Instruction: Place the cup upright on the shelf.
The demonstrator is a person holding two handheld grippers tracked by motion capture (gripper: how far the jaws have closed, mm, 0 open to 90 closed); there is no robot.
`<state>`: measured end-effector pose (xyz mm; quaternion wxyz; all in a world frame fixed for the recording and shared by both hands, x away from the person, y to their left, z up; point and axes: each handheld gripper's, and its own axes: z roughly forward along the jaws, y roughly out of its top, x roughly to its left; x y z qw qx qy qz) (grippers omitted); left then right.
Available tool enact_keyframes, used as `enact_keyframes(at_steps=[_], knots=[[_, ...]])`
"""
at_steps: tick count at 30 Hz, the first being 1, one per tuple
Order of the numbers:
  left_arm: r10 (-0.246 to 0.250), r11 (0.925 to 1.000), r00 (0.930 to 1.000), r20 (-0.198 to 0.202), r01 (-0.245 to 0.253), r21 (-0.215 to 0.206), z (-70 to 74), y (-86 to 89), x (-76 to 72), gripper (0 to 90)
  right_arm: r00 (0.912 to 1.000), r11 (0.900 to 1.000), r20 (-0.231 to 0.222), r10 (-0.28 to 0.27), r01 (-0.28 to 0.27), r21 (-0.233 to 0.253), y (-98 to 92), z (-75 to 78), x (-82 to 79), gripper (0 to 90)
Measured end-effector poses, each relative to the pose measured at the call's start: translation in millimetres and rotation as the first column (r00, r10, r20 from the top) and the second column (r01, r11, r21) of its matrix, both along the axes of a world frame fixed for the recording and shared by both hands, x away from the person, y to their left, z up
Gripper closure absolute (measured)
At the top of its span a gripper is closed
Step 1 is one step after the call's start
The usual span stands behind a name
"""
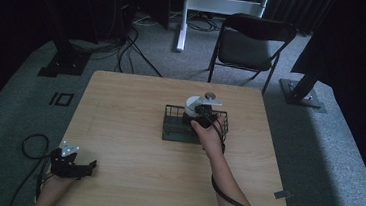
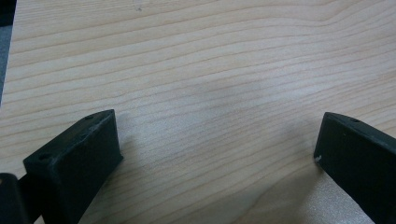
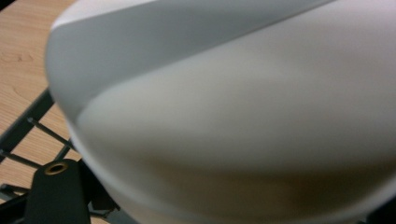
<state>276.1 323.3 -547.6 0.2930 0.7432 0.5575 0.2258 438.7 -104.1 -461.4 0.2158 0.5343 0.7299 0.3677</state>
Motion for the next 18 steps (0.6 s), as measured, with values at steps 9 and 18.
enact_keyframes(at_steps=[9,18], knots=[[0.000,1.0000,1.0000,0.000,0.000,0.000,0.0,0.0,0.0,0.5,0.9994,1.000,-0.028,0.020,-0.020,0.002,-1.6,-0.4,2.7,17.7],[0.000,1.0000,1.0000,0.000,0.000,0.000,0.0,0.0,0.0,0.5,0.9971,0.998,-0.031,0.070,-0.070,-0.004,-6.3,-0.7,0.6,17.2]])
